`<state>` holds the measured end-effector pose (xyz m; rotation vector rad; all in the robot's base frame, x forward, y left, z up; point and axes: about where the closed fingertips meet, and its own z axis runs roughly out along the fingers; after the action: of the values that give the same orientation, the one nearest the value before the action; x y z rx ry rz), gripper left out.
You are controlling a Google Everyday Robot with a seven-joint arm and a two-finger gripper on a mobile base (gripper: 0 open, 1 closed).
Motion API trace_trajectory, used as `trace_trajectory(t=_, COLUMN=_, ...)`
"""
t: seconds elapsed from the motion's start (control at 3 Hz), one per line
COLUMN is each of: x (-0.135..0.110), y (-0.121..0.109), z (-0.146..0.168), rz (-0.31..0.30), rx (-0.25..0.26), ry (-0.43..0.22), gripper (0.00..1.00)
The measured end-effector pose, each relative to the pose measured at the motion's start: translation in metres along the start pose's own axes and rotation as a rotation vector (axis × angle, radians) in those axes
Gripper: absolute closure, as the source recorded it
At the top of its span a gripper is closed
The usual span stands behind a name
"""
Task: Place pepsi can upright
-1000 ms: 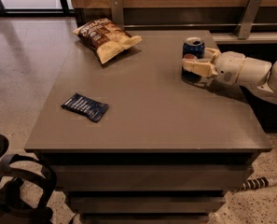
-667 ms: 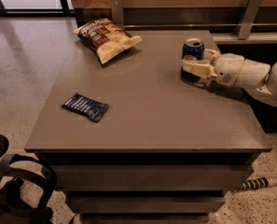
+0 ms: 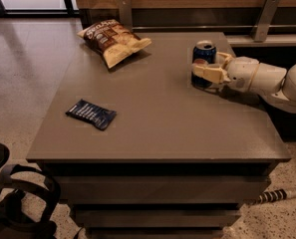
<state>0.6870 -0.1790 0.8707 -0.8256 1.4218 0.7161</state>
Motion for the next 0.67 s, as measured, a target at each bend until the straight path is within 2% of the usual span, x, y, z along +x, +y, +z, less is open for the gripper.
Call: trace_trajectory(t=0.67, x=-0.0009, y=0.0036, z=0.0069, rz=0.000, rx=-0.012, ry=-0.002, gripper=0.00)
